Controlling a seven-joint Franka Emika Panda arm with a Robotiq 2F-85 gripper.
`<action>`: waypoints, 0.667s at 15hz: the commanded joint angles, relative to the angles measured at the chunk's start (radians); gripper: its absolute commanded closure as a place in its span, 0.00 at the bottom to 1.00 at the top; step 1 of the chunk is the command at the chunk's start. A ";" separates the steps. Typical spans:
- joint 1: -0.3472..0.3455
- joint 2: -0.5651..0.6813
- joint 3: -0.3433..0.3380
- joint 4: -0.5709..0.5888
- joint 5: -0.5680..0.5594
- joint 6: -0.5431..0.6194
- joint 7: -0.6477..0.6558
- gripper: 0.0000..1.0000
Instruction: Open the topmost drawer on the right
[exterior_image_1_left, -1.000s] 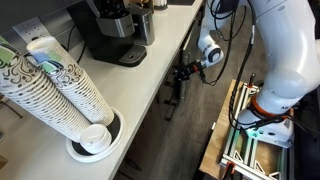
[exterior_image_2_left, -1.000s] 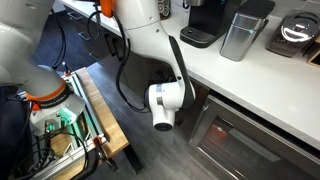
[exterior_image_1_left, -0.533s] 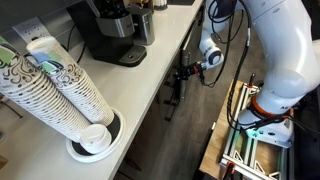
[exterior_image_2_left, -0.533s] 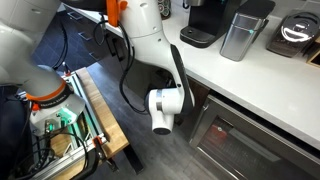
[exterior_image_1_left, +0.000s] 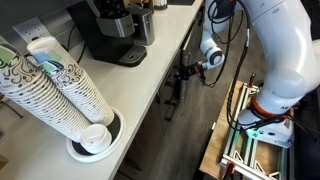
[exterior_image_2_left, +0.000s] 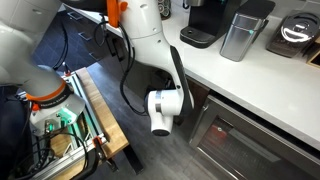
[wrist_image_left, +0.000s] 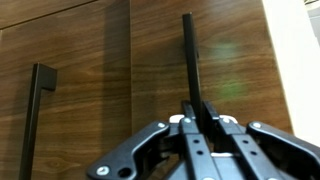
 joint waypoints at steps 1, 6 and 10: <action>0.014 -0.028 -0.058 -0.042 0.026 0.054 -0.025 0.96; 0.026 -0.079 -0.127 -0.070 0.001 0.146 -0.017 0.96; 0.033 -0.095 -0.136 -0.092 -0.028 0.187 -0.004 0.96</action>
